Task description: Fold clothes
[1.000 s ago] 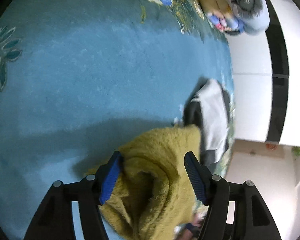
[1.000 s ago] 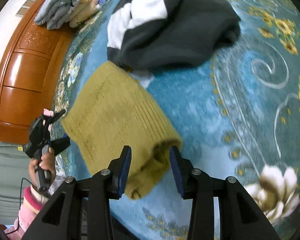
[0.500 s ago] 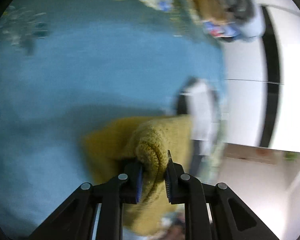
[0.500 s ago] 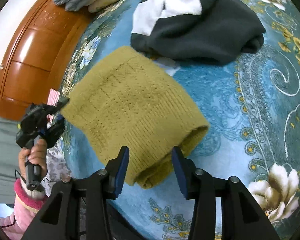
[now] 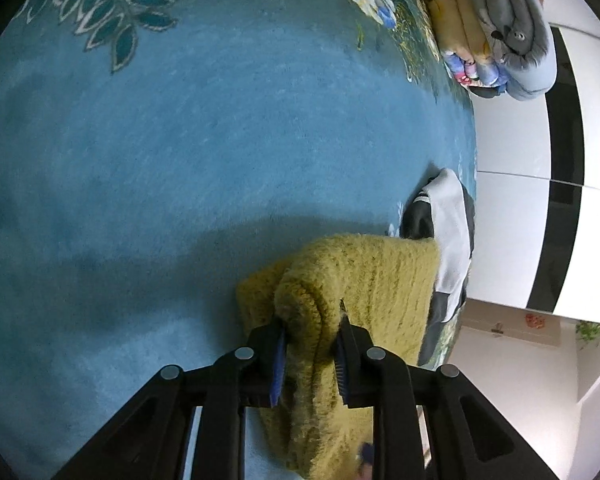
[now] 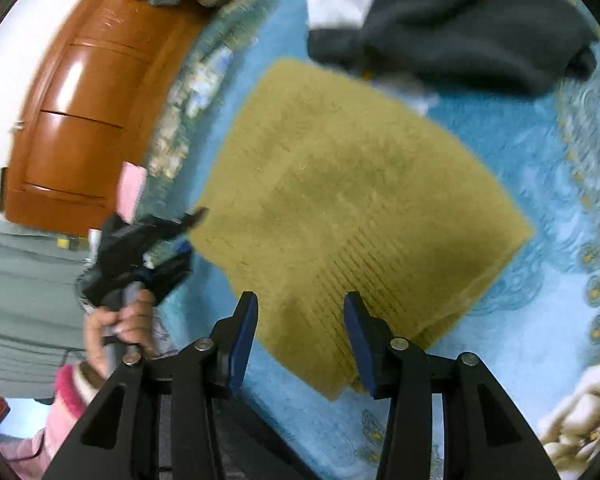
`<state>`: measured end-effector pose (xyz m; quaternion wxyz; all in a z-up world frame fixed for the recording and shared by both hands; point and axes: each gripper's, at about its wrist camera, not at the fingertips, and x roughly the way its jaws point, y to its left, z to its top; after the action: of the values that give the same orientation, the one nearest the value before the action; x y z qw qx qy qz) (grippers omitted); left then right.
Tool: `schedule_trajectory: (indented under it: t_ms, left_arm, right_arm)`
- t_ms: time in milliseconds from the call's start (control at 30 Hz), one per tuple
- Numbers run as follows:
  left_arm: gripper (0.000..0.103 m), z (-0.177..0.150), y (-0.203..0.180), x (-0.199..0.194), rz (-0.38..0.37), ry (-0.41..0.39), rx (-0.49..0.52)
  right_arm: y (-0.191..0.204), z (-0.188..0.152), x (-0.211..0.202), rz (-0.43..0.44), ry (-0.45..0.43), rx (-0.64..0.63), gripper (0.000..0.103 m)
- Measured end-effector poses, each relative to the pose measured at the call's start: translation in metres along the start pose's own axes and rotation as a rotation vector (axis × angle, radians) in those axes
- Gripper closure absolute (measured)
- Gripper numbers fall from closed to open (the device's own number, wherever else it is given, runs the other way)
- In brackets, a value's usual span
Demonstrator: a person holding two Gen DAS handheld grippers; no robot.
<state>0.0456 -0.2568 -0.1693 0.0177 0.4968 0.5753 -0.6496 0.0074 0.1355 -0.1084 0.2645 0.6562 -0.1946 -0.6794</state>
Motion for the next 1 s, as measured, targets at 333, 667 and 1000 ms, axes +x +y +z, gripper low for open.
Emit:
schedule_trajectory:
  t_ms: [333,667,1000]
  left_arm:
    - [0.077,-0.003,-0.006,-0.002,-0.005,-0.007,0.027]
    - [0.057,-0.003,-0.007,-0.018,-0.045,-0.055,0.009]
    - [0.041,0.004,0.013,-0.026,-0.075,-0.096,-0.108]
  right_arm:
    - [-0.01,-0.011,-0.013,-0.013,-0.018,0.028,0.057]
    - [-0.083,-0.03,-0.026,0.098,-0.174,0.311,0.019]
    - [-0.117,-0.002,-0.019,0.149,-0.292,0.46,0.018]
